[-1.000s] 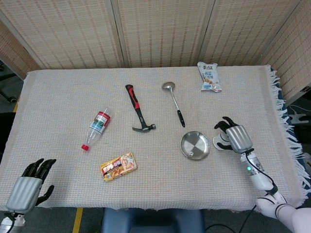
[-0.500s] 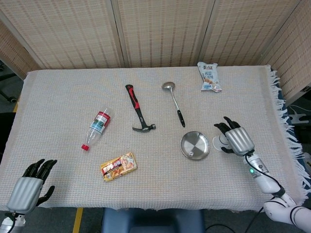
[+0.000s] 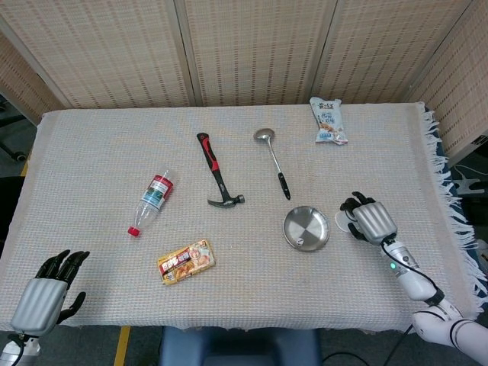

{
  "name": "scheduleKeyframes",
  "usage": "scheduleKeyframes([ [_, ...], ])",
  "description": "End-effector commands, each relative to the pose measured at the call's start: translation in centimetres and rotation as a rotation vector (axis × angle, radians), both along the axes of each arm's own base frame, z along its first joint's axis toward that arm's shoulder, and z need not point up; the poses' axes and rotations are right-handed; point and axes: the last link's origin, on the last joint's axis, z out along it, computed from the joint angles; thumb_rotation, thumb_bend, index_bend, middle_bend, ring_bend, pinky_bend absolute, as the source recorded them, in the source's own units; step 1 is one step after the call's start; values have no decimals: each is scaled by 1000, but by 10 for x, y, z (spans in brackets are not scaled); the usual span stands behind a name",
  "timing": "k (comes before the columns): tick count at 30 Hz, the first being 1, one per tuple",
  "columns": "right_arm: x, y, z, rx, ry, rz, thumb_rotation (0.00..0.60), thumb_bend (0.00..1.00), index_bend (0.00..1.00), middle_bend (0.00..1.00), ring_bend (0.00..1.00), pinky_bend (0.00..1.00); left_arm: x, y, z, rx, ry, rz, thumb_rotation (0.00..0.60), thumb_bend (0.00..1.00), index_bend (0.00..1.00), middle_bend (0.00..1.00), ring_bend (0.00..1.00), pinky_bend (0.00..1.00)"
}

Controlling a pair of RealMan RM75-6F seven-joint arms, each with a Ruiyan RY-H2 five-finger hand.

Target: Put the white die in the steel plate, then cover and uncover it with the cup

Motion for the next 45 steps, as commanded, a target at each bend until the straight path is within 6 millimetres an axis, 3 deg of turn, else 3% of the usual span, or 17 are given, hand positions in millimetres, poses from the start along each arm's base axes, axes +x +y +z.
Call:
scheduleKeyframes([
  [1, 0, 0, -4, -10, -24, 23, 600, 443, 444, 397, 265, 506, 0, 0, 0, 0, 0, 1, 600, 347, 105, 131, 91, 183],
  [5, -1, 1, -5, -17, -28, 36, 600, 443, 496, 447, 330, 593, 0, 0, 0, -1, 0, 2, 600, 347, 104, 132, 91, 184],
  [11, 5, 2, -2, -45, -46, 64, 600, 443, 534, 472, 360, 640, 0, 0, 0, -1, 0, 2, 600, 347, 104, 133, 91, 184],
  [20, 39, 3, -3, -67, -139, 170, 600, 443, 540, 476, 365, 654, 0, 0, -1, -3, 3, 2, 600, 347, 105, 133, 91, 184],
  [27, 61, 2, -22, -30, -221, 196, 600, 443, 540, 476, 365, 654, 0, 0, 0, 4, 5, -1, 600, 346, 104, 133, 91, 184],
  [36, 70, 2, -51, 43, -294, 190, 600, 444, 540, 476, 365, 654, 0, 0, 2, 9, 1, 2, 600, 347, 105, 135, 91, 184],
  [45, 82, 6, -62, 65, -337, 225, 600, 444, 540, 476, 366, 654, 0, 0, 3, 15, -1, 2, 600, 347, 105, 135, 91, 184],
])
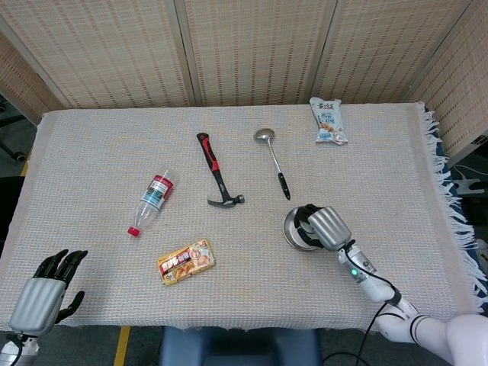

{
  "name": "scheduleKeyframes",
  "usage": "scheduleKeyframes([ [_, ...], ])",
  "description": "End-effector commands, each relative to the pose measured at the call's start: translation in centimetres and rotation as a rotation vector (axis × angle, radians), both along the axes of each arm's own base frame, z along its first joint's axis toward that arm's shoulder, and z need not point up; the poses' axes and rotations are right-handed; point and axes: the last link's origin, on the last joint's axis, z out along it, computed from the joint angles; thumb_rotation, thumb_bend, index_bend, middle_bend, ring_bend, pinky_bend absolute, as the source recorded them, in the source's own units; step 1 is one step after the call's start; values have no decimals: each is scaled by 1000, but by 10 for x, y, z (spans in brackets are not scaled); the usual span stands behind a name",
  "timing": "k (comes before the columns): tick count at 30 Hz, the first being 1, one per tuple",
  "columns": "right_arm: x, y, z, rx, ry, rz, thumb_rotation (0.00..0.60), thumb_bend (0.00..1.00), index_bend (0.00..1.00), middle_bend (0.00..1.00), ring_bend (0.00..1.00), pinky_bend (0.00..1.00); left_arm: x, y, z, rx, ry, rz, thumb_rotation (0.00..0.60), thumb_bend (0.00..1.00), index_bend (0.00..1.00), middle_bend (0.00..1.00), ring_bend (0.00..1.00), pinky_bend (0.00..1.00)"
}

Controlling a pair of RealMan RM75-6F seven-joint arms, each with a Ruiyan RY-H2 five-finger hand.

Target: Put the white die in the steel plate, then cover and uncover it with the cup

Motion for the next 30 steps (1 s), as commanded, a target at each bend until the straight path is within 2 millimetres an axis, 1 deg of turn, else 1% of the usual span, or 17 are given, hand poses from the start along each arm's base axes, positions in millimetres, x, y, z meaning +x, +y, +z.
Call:
scheduleKeyframes([
  [1, 1, 1, -1, 3, -4, 3, 600, 444, 540, 476, 365, 654, 0, 0, 0, 1, -1, 0, 600, 347, 104, 135, 91, 184],
  [8, 1, 4, -10, 20, 0, 8, 600, 443, 540, 476, 366, 658, 1, 0, 1, 2, -6, -2, 600, 347, 104, 135, 91, 184],
  [18, -3, -2, -21, 1, 64, 24, 600, 443, 540, 476, 365, 661, 1, 0, 2, 4, -14, 1, 600, 347, 105, 135, 91, 184],
  [30, -11, -17, -19, -102, 152, 62, 600, 443, 540, 476, 366, 661, 1, 0, 1, 0, -7, 1, 600, 346, 105, 135, 91, 184],
])
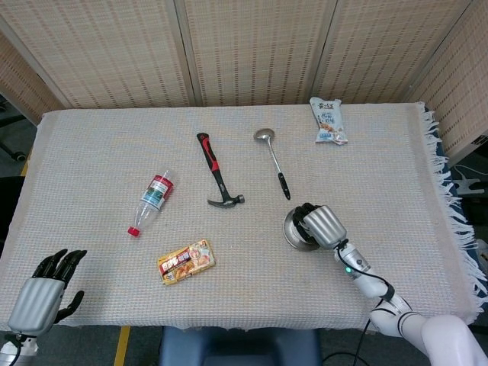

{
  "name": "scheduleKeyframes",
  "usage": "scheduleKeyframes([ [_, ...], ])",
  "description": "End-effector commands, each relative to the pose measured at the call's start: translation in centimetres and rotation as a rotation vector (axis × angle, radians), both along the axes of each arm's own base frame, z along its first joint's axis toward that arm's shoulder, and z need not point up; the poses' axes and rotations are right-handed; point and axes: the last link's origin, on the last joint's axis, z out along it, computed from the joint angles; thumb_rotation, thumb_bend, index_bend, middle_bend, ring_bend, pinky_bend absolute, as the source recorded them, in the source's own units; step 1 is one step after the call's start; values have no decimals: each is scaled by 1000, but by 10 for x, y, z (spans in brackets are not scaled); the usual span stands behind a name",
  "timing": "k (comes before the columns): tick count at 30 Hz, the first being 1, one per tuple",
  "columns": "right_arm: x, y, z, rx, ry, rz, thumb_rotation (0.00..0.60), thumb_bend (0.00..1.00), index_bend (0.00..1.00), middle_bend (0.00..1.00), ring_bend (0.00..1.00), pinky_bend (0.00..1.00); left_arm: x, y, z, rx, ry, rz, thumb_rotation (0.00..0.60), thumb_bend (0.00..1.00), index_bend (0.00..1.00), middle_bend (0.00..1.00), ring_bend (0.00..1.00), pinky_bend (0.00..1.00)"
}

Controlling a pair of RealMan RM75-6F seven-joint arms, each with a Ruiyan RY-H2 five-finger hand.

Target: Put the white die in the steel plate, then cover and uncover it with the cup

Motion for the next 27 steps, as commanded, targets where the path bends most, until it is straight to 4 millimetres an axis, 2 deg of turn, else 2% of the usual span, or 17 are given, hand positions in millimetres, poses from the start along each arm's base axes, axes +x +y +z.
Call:
scheduleKeyframes([
  [1, 0, -5, 0, -43, 27, 20, 600, 443, 540, 476, 365, 661, 0, 0, 0, -1, 3, 0, 600, 347, 105, 135, 91, 184],
  [8, -1, -8, -4, -55, 15, 15, 600, 443, 540, 476, 366, 661, 0, 0, -1, -4, 8, -1, 600, 347, 107, 135, 92, 184],
  [14, 1, 2, -15, 130, -212, -102, 600, 443, 540, 476, 366, 663, 0, 0, -1, -4, 8, -1, 600, 346, 108, 135, 91, 184],
  [18, 6, 5, -12, 196, -310, -129, 600, 443, 540, 476, 366, 665, 0, 0, 0, -2, 8, -2, 600, 347, 109, 135, 91, 184],
  [22, 6, 4, -9, 179, -305, -120, 600, 443, 540, 476, 366, 665, 0, 0, -1, -3, 8, -1, 600, 347, 108, 135, 91, 183],
  [27, 1, -2, -4, 91, -204, -74, 600, 444, 540, 476, 366, 665, 0, 0, -1, -3, 8, -1, 600, 346, 108, 135, 91, 184],
])
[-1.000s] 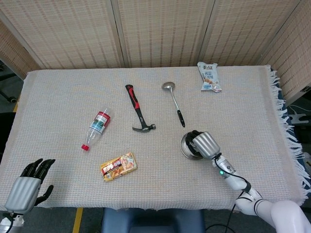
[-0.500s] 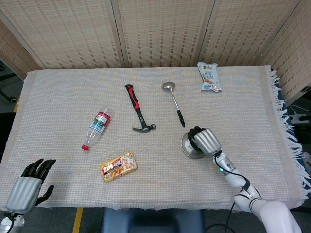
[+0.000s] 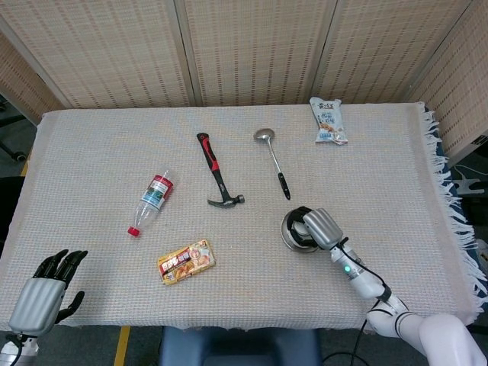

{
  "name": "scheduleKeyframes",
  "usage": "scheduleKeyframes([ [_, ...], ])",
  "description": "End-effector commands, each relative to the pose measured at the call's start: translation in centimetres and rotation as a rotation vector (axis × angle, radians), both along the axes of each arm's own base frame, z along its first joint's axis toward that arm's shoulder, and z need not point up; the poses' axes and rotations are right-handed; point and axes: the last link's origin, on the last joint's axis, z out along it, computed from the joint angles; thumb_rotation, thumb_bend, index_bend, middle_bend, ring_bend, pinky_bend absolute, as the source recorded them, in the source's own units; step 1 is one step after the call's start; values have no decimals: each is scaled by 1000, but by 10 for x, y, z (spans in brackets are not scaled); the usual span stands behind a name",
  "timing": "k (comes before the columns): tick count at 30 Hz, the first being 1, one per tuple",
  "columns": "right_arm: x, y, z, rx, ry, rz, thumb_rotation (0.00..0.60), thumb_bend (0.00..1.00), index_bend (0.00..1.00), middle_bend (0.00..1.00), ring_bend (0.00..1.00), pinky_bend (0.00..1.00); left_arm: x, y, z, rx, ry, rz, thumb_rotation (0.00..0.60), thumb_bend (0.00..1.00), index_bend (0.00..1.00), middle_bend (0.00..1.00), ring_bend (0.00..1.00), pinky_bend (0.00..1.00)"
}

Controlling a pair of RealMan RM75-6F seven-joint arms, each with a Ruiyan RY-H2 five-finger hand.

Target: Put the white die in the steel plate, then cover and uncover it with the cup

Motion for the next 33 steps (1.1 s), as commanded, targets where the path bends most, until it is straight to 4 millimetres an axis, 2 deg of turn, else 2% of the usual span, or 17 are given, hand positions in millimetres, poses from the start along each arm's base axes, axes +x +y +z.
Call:
scheduleKeyframes([
  [1, -5, -4, 3, -74, 85, 33, 600, 444, 540, 476, 366, 665, 0, 0, 0, 0, 0, 2, 600, 346, 108, 135, 91, 184],
  [7, -13, -12, 8, -175, 218, 79, 600, 443, 540, 476, 366, 665, 0, 0, 0, -2, 2, 1, 600, 346, 109, 135, 92, 184],
  [12, -15, -13, 9, -190, 230, 80, 600, 443, 540, 476, 366, 666, 0, 0, 0, -2, 3, 1, 600, 346, 110, 135, 91, 184],
  [14, -15, -13, 7, -176, 203, 63, 600, 443, 540, 476, 366, 667, 0, 0, -1, -2, 2, 2, 600, 346, 110, 135, 91, 183],
  [20, -9, -3, -2, 17, -71, -42, 600, 443, 540, 476, 366, 667, 0, 0, -1, -5, 4, 3, 600, 347, 110, 135, 92, 184],
  [24, -6, 0, -2, 64, -128, -54, 600, 443, 540, 476, 366, 667, 0, 0, -1, -6, 4, 3, 600, 346, 110, 135, 91, 184],
  [29, -9, -4, 2, 4, -51, -23, 600, 443, 540, 476, 366, 667, 0, 0, -1, -5, 3, 3, 600, 346, 110, 135, 92, 184],
  [33, -14, -10, 9, -106, 88, 32, 600, 443, 540, 476, 366, 667, 0, 0, -1, -4, 2, 3, 600, 347, 110, 135, 92, 184],
])
